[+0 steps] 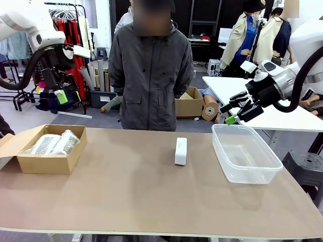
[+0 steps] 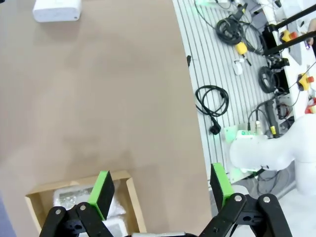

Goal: Separate and place wrapped and unwrapped clocks.
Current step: Pick up the Digital clock indicated by the person.

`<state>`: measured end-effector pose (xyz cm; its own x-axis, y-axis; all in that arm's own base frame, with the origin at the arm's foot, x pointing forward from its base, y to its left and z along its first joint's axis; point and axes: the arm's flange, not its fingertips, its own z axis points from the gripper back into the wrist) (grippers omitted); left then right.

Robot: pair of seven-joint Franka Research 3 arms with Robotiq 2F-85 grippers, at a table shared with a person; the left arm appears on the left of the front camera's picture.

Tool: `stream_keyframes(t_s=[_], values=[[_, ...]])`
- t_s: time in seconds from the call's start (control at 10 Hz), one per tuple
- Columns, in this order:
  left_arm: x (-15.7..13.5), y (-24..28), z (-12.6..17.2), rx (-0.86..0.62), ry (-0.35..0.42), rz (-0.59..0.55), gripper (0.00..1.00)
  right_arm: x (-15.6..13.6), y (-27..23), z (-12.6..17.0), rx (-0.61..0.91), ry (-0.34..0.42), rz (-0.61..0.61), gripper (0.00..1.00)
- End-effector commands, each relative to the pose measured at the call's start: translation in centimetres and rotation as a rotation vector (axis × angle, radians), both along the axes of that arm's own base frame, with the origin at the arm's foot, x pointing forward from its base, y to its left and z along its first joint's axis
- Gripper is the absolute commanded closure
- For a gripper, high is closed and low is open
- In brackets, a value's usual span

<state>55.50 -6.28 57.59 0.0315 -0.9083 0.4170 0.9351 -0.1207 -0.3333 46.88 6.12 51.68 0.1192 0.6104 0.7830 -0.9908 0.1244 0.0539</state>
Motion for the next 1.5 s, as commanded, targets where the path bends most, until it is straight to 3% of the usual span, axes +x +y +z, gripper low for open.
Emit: stream_keyframes(t_s=[0.0, 0.2, 0.5, 0.7, 0.9, 1.0, 1.4], values=[[-0.3, -0.1, 0.6, -0.001, -0.013, -0.007, 0.0, -0.1, 0.1, 0.0, 0.0, -0.003, 0.003, 0.0], [-1.8, 0.7, -1.7, -0.053, -0.166, -0.015, 0.0, -0.1, 0.1, 0.0, 0.0, -0.003, 0.003, 0.0], [-3.4, 2.2, -2.5, -0.075, -0.355, 0.021, 0.0, -0.1, 0.1, 0.0, 0.0, -0.003, 0.003, 0.0], [-3.6, 3.2, -2.0, -0.182, -0.455, 0.097, 0.0, -0.1, 0.1, 0.0, 0.0, -0.003, 0.003, 0.0], [-2.7, 4.7, -2.4, -0.361, -0.435, 0.141, 0.0, -0.1, 0.1, 0.0, 0.0, -0.003, 0.003, 0.0], [-2.2, 5.0, -2.6, -0.335, -0.447, 0.128, 0.0, -0.1, 0.1, 0.0, 0.0, -0.003, 0.003, 0.0], [-0.3, 6.0, -2.2, -0.458, -0.415, 0.14, 0.0, -0.1, 0.1, 0.0, 0.0, -0.003, 0.003, 0.0]])
